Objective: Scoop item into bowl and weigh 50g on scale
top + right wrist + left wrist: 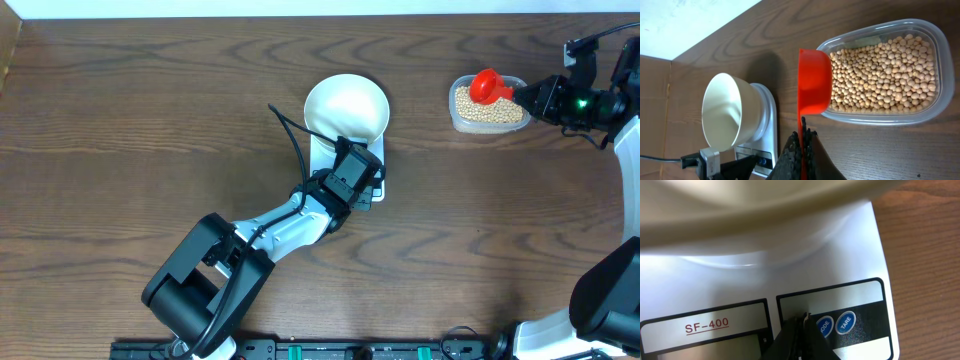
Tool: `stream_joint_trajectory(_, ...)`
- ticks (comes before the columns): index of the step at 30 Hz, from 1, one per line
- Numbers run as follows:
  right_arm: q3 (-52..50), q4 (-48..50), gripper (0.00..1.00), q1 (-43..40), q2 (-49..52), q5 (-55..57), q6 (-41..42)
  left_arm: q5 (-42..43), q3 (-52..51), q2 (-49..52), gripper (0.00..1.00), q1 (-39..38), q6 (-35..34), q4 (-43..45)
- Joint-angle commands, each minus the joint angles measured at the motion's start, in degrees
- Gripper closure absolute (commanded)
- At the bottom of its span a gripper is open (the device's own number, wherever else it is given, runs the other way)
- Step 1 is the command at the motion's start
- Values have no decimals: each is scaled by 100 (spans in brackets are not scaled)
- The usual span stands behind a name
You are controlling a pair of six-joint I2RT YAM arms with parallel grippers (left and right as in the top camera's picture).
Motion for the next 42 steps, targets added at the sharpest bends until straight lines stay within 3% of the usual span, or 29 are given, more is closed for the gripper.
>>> stream_joint_trajectory(1,72,-9,99,-48,-26,-37,-98,-271,-181,385,93,74,-136,-326)
stream_joint_trajectory(23,72,-26,99,-46,-26,-37,-138,-247,-186,496,93,63,-256,-450)
stream_joint_trajectory(32,72,-28,99,-46,-26,-37,-138,-249,-186,553,93,7,138,-393)
stream_joint_trajectory(42,72,-50,99,-48,-26,-37,-157,-295,-186,1032,92,-11,79,-317)
